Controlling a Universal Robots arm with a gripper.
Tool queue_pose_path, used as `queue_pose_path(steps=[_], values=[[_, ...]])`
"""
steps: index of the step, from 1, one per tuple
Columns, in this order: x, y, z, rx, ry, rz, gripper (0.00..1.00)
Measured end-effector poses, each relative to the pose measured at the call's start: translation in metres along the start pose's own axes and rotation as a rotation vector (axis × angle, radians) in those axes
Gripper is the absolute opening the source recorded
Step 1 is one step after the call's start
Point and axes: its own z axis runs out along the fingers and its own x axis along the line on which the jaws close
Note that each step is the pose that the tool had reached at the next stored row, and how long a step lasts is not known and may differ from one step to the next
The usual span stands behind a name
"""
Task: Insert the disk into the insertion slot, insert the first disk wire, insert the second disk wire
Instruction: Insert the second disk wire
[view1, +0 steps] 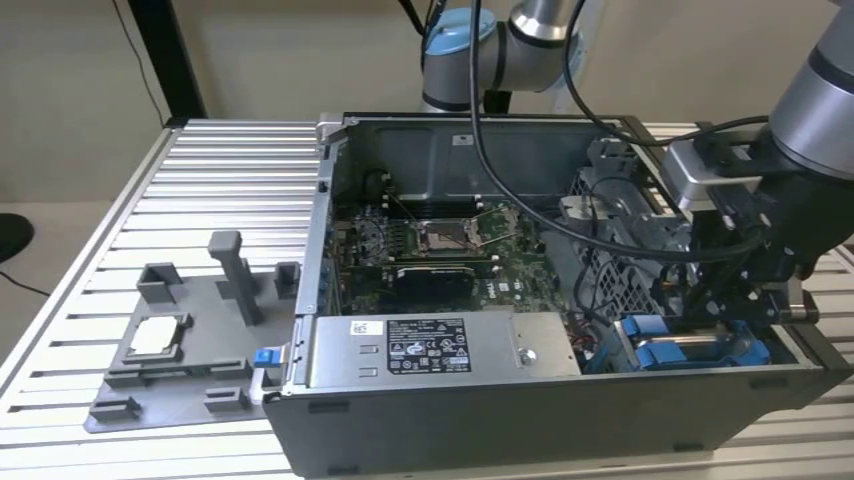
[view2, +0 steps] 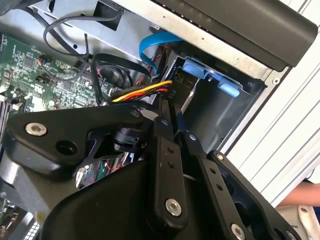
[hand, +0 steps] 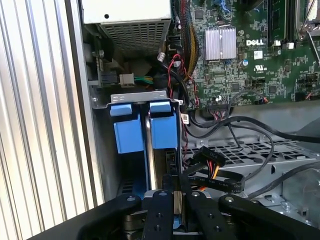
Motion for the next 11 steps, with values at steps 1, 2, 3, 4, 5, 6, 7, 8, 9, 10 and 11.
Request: queue_pose_path(steps=[1,2,3,4,5,6,7,8,9,10,11], values=[[0.0000,0.0000,-0.0004,0.0000,0.0000,0.000,0.00],[0.0000,-0.0001,-0.0009,-0.0001,-0.0002,-0.001,0.00],[-0.0001,-0.0001,-0.0014,-0.0002,-0.0001,-0.001,0.00],[-0.0001,-0.0001,-0.0019,-0.0002,-0.0001,-0.002,0.00],[-0.0001,-0.0002,-0.0022,-0.0002,-0.0005,-0.002,0.00],[-0.0002,-0.0002,-0.0025,-0.0003,-0.0005,-0.002,0.00],[-0.0002,-0.0002,-0.0025,-0.0002,-0.0006,-0.003,0.00],[-0.0002,-0.0002,-0.0026,-0.0003,-0.0008,-0.004,0.00],[-0.0002,-0.0002,-0.0027,-0.0003,-0.0013,-0.004,0.00],[-0.0002,-0.0002,-0.0027,-0.0002,-0.0020,-0.004,0.00],[-0.0002,-0.0002,-0.0027,0.0000,-0.0032,-0.005,0.00]])
